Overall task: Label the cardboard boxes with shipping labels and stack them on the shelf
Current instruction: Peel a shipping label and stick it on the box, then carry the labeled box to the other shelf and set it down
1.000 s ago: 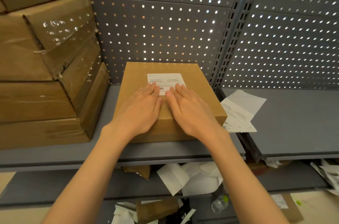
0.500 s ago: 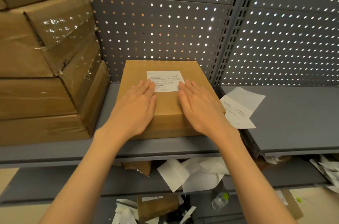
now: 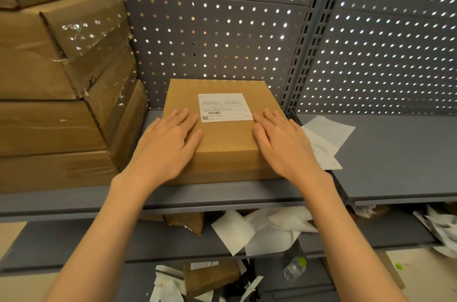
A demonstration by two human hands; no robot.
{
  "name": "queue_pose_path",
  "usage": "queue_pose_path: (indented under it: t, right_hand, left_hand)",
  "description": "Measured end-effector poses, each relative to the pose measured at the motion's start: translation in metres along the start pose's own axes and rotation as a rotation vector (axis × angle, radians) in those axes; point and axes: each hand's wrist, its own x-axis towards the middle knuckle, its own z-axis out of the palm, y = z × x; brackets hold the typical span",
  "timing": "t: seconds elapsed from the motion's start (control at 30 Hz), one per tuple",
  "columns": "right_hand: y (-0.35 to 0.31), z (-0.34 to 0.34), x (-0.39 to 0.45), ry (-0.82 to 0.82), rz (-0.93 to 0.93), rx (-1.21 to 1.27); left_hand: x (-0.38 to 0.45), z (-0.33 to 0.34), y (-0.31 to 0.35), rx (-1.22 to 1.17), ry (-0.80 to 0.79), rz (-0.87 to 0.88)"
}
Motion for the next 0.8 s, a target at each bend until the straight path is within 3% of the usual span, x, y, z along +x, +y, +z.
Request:
queue_pose_path:
  t: [0.13,0.27,0.4,0.5,0.8]
  right_hand:
    - [0.010,0.001,-0.003,0.149,0.164,0.168]
    - [0.022,0.003,-0.007,0.129,0.488,0.851]
    - [0.026,0.009,-0.011,0.022,0.641,1.210]
    - [0.024,0.014,-0.012,0.001,0.646,1.272]
    - [0.016,0.013,-0.017,0.136,0.605,1.323]
  left_hand:
    - [-0.004,0.000,-0.002,-0.349,0.094,-0.209]
    - [-0.007,0.008,-0.010,-0.883,0.180,-0.505]
    - [-0.010,0.013,-0.009,-1.297,0.123,-0.660]
    - [-0.012,0.015,-0.008,-1.348,0.085,-0.622]
    - [-0.013,0.015,-0.008,-1.396,0.159,-0.563]
